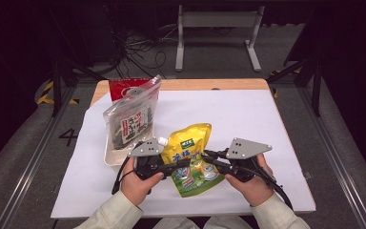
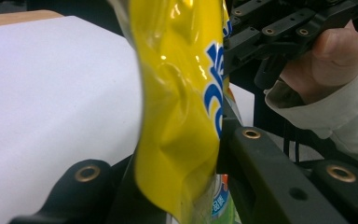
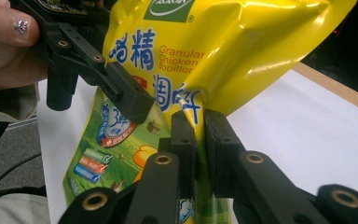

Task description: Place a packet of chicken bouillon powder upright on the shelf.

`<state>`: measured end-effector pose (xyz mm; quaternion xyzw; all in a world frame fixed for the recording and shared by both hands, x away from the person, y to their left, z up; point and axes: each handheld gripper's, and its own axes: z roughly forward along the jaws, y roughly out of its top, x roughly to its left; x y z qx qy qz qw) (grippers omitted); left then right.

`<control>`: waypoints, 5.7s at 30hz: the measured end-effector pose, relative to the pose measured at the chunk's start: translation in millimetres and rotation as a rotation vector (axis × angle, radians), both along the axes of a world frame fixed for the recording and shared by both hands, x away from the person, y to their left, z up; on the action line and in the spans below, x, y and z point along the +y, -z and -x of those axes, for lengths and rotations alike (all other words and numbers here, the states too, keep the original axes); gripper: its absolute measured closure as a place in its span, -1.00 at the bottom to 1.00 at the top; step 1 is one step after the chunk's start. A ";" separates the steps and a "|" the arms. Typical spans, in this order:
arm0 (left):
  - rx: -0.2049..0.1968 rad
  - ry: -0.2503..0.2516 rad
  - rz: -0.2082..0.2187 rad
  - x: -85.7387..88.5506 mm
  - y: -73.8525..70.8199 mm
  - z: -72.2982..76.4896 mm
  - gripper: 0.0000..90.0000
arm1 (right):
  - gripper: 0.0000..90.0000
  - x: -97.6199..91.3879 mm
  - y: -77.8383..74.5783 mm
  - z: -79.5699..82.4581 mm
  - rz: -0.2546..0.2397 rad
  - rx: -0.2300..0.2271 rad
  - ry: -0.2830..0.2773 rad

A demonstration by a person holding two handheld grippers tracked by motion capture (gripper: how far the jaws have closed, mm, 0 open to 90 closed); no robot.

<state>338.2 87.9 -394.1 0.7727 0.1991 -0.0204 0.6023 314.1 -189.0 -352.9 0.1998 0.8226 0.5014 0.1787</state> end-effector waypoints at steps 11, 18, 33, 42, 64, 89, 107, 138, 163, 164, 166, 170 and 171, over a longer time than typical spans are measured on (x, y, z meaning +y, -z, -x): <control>-0.157 0.015 -0.166 13.4 -31.6 3.2 0.94 | 0.59 -5.9 -3.1 -1.9 -0.014 -0.003 -0.009; -0.201 0.026 -0.218 34.0 -52.6 3.4 0.94 | 0.54 -17.3 -5.7 -5.4 -0.021 0.002 0.016; -0.206 -0.072 -0.244 73.6 -76.7 -0.4 0.95 | 0.52 -35.5 -2.1 -17.7 -0.020 0.029 0.055; -0.214 -0.151 -0.244 100.3 -86.0 -0.1 0.95 | 0.49 -45.5 -1.9 -22.0 -0.019 0.044 0.075; -0.264 -0.178 -0.249 155.7 -77.1 -12.1 0.95 | 0.49 -59.1 -5.3 -26.5 -0.027 0.043 0.094; -0.235 -0.035 -0.289 160.4 -52.1 -28.6 0.94 | 0.46 -58.8 -3.5 -27.6 -0.036 0.057 0.092; -0.159 -0.060 -0.335 160.2 -42.8 -31.5 0.95 | 0.43 -59.6 -4.0 -27.8 -0.046 0.063 0.093; -0.045 -0.040 -0.347 154.5 -16.8 -38.7 0.95 | 0.37 -61.7 -4.9 -28.2 -0.054 0.067 0.103; -0.073 -0.275 -0.234 183.8 -19.9 -11.0 -0.42 | 0.15 -63.5 -8.5 -38.9 -0.069 0.053 0.112; -0.086 -0.297 -0.239 185.5 -20.4 -8.8 -0.47 | 0.14 -65.2 -8.7 -39.0 -0.070 0.053 0.114; -0.090 -0.327 -0.235 188.4 -20.8 -3.7 -0.49 | 0.11 -69.1 -9.4 -38.9 -0.072 0.051 0.122; -0.096 -0.405 -0.237 193.5 -18.1 9.7 -0.55 | 0.03 -81.6 -10.4 -38.2 -0.080 0.046 0.151; -0.102 -0.425 -0.244 195.0 -16.8 12.2 -0.56 | 0.01 -83.7 -10.4 -37.7 -0.081 0.046 0.156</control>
